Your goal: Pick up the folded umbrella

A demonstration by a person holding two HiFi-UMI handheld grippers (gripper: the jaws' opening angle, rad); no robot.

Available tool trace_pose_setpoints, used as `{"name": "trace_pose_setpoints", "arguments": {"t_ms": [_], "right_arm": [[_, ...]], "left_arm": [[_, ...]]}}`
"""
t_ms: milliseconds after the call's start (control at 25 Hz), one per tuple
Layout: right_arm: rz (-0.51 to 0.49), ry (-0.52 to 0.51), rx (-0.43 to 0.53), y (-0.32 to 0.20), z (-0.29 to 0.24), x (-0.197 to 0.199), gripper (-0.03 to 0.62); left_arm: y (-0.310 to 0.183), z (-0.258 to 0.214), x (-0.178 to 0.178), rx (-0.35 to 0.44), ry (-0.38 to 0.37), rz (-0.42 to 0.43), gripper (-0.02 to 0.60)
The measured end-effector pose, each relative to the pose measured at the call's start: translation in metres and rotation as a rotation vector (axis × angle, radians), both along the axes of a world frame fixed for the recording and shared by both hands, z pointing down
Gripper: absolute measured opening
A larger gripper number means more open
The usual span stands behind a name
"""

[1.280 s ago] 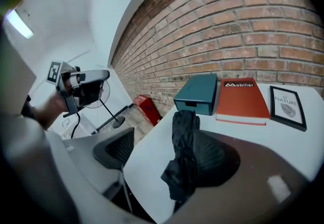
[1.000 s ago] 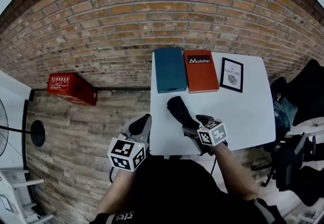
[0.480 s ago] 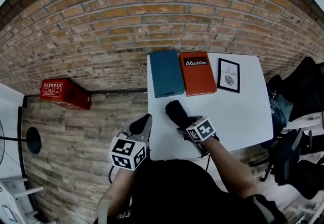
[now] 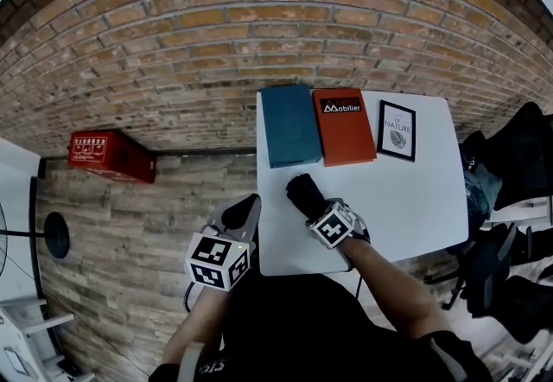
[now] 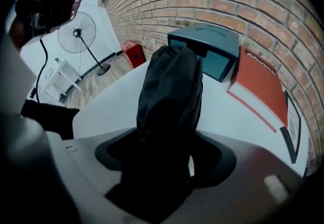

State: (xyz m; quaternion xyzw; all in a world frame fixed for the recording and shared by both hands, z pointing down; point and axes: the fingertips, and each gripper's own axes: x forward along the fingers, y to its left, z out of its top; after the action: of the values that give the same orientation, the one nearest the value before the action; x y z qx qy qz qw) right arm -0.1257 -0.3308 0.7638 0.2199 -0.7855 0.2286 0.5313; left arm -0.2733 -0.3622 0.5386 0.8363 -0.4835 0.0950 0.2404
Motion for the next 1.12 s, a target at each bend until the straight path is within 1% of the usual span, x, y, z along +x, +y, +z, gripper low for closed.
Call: {"name": "trace_pose_setpoints", "arguments": {"t_ms": [120, 360, 560, 720, 840, 960, 1120], "right_arm": [[-0.009, 0.0, 0.021, 0.0, 0.0, -0.003, 0.321], [-0.027, -0.006, 0.021, 0.002, 0.001, -0.004, 0.322], [-0.012, -0.046, 0.062, -0.001, -0.003, 0.0, 0.314], [0.038, -0.097, 0.086, -0.009, -0.005, 0.002, 0.284], [0.062, -0.113, 0.076, -0.014, -0.006, 0.007, 0.271], [0.071, -0.119, 0.042, -0.009, -0.012, 0.016, 0.267], [0.11, -0.21, 0.042, -0.016, -0.032, 0.023, 0.268]], "left_arm": [[-0.002, 0.002, -0.002, -0.005, -0.008, -0.001, 0.006], [-0.004, 0.006, 0.004, -0.023, -0.013, 0.014, 0.006], [-0.009, -0.006, 0.02, 0.008, -0.004, 0.032, 0.006], [-0.005, -0.012, 0.031, 0.03, 0.003, 0.035, 0.006], [0.002, -0.016, 0.037, 0.041, 0.008, 0.024, 0.006], [0.007, -0.024, 0.042, 0.055, 0.007, 0.017, 0.005], [0.005, -0.047, 0.04, 0.105, -0.008, -0.001, 0.006]]}}
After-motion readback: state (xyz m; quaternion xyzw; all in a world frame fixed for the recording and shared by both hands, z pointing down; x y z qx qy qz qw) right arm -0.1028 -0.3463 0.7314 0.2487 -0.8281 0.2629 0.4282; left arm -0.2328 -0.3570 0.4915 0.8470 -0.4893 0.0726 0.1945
